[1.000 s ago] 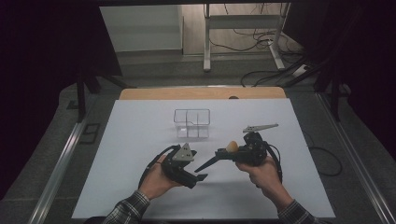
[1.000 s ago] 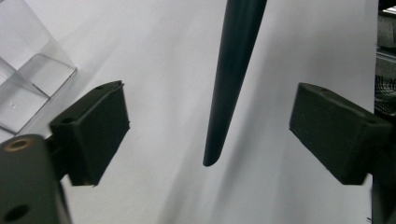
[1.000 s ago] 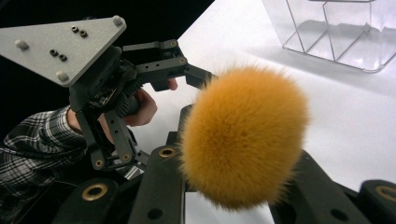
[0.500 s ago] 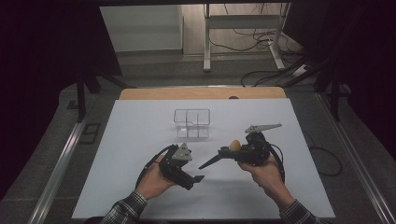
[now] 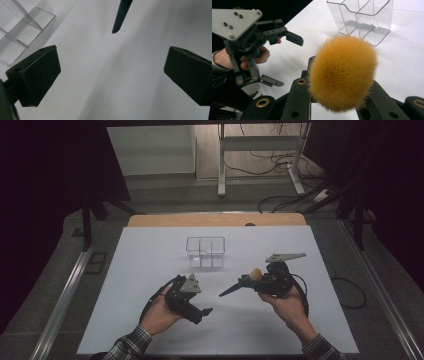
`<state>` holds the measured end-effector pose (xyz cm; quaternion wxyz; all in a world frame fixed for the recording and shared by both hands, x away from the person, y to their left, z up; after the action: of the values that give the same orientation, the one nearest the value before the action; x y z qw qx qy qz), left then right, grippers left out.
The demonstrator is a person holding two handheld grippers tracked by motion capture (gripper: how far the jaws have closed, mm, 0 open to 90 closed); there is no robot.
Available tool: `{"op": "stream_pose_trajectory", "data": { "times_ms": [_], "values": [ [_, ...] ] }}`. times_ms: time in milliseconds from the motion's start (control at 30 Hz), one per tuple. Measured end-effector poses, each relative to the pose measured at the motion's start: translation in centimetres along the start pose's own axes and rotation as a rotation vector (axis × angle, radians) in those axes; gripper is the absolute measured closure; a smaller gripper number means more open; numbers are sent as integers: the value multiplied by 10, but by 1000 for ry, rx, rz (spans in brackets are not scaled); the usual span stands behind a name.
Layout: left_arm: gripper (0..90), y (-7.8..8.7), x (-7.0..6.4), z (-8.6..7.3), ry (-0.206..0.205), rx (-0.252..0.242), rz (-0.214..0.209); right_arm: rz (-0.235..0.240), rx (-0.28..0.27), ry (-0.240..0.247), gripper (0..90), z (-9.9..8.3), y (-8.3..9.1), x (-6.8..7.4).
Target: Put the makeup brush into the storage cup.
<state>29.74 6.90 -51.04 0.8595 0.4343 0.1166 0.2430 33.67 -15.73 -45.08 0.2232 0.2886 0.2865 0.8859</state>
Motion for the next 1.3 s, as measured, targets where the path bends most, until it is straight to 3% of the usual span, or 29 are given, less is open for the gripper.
{"op": "stream_pose_trajectory", "data": {
  "times_ms": [133,200,233,333,733,1033,1300],
  "values": [
    [7,3,2,-5,-22,28,17,-29,-4,19,729,0,1,-1],
    [5,3,1,-7,16,0,23,-41,-3,26,730,0,2,-1],
    [5,5,3,-9,-1,18,25,-47,-3,29,730,0,2,-2],
    [3,10,6,-12,12,15,33,-69,-3,40,730,1,4,-2],
    [0,22,17,-30,85,1,48,-132,-23,77,730,2,11,-7],
    [0,33,23,-44,146,-19,60,-152,-53,85,729,5,16,-11],
    [0,40,27,-57,175,-31,82,-162,-74,86,729,7,20,-13]
  ]
}}
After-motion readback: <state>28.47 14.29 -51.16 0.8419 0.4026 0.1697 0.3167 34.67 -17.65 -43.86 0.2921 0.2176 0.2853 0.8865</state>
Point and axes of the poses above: each handheld gripper's, and its own axes: y roughly backward along the jaws, z roughly out of its top, x roughly to its left, the point moved 5 cm from there along -y, roughly forward along the jaws, and after that the axes turned 7 degrees about x, right-handed, at the moved point
